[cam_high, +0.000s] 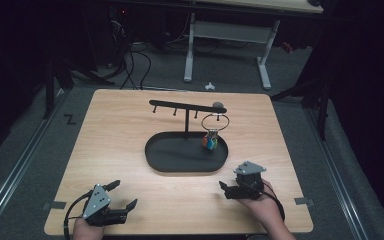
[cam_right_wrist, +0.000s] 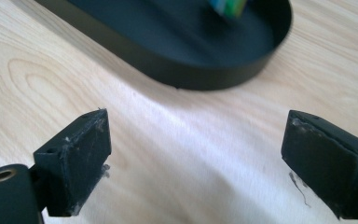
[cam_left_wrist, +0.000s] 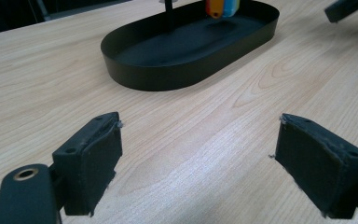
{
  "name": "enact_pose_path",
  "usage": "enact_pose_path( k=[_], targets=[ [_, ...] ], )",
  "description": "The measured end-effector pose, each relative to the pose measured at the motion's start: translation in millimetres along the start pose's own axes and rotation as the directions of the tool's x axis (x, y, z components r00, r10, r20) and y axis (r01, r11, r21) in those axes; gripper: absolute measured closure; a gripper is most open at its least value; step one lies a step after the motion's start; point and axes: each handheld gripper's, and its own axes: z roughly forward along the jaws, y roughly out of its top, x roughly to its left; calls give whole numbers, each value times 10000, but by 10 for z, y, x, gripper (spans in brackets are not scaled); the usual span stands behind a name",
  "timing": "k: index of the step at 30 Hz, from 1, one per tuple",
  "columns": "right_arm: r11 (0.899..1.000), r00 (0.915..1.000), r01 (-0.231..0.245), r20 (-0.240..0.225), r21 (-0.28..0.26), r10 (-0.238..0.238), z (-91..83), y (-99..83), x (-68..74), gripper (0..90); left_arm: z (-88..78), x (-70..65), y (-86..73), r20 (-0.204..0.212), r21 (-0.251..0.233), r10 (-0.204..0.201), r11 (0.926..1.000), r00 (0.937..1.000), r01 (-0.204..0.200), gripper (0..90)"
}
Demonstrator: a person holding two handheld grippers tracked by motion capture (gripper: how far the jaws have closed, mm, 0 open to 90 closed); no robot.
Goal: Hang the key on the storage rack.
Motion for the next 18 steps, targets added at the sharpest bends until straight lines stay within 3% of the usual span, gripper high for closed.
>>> enact_pose_path(
  k=[1,2,3,4,5,6,8,9,13,18],
  targets=[
    [10000,10000,0,0,0,0,0,0,0,85,0,0,0,0,0,0,10000,10000,0,150],
    [9986,9994,-346,84,-392,349,-20,-98,21,86,-2,-4,1,11,54,39,10000,10000,-39,150],
    [9899,9946,-1005,148,-1003,1025,-42,-264,41,142,-2,-7,3,2,52,50,10000,10000,-50,150],
    [9897,9934,-1143,-100,-863,1138,-56,-380,43,131,0,-11,8,11,-25,1,10000,10000,-1,150],
    [9897,9934,-1143,-100,-863,1138,-56,-380,43,131,0,-11,8,11,-25,1,10000,10000,-1,150],
    [9904,9949,-895,365,-1055,938,-103,-372,1,151,3,-14,10,16,-70,7,10000,10000,-7,150],
    [9875,9920,-1089,521,-1137,1153,-114,-360,-34,152,13,-17,14,43,-43,-8,10000,10000,8,150],
    [9839,9888,-1349,476,-1172,1412,-117,-344,-84,152,18,-24,17,28,-69,-25,10000,10000,25,151],
    [9869,9903,-1215,554,-1058,1278,-101,-373,-75,151,17,-33,24,50,-52,134,9999,9999,-134,150],
    [9875,9907,-1225,465,-992,1276,-78,-383,-93,151,2,-16,18,20,-124,39,9999,10000,-38,150]
  ],
)
